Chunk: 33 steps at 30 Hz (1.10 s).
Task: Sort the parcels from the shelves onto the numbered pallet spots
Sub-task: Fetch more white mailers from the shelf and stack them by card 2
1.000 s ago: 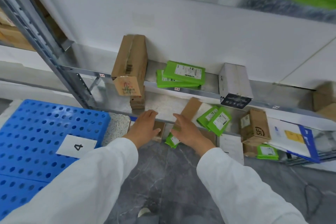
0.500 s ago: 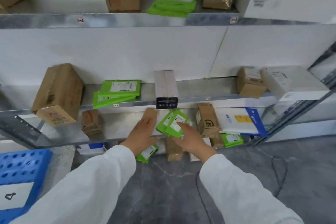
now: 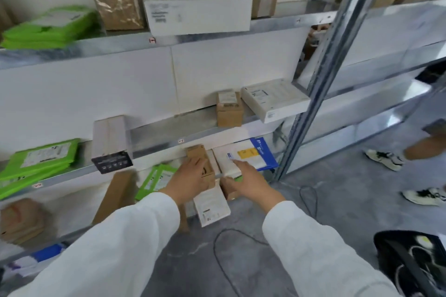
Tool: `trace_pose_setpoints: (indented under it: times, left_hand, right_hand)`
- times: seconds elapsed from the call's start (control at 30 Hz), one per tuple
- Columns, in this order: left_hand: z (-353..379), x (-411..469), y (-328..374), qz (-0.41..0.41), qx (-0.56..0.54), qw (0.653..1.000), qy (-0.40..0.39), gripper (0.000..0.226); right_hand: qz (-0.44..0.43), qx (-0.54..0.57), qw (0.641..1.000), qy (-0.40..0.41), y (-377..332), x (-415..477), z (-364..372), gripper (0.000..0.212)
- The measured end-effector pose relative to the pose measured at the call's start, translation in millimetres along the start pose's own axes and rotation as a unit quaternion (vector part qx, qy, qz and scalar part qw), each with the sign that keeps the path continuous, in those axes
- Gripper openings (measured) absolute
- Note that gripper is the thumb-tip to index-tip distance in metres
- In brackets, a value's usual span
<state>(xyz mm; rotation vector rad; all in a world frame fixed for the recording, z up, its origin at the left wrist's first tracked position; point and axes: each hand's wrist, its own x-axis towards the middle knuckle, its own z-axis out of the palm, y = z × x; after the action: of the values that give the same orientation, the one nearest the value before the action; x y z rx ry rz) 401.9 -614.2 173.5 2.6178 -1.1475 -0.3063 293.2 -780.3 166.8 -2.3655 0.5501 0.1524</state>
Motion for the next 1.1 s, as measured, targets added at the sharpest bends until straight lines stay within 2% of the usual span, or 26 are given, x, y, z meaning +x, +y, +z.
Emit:
trace_pose_setpoints:
  times: [0.17, 0.43, 0.6, 0.8, 1.0, 1.1]
  left_hand:
    - [13, 27, 38, 0.016, 0.000, 1.000, -0.027, 0.063]
    - [48, 79, 56, 0.050, 0.003, 0.997, -0.061, 0.062]
    - [80, 139, 55, 0.060, 0.015, 0.995, -0.081, 0.064]
    - [126, 222, 44, 0.061, 0.008, 0.992, -0.111, 0.066]
    - [167, 287, 21, 0.051, 0.000, 0.993, -0.102, 0.063]
    - [186, 315, 8, 0.040, 0.033, 0.993, -0.107, 0.061]
  right_hand:
    - [0.025, 0.021, 0.999, 0.022, 40, -6, -22, 0.072]
    - [0.050, 0.065, 0.996, 0.035, 86, 19, -37, 0.069]
    - [0.084, 0.078, 0.993, 0.021, 127, 65, -41, 0.077]
    - [0.120, 0.070, 0.990, 0.015, 171, 130, -45, 0.071]
    - [0.133, 0.059, 0.989, -0.013, 203, 200, -38, 0.068]
    - [0.130, 0.073, 0.989, -0.022, 216, 230, -27, 0.064]
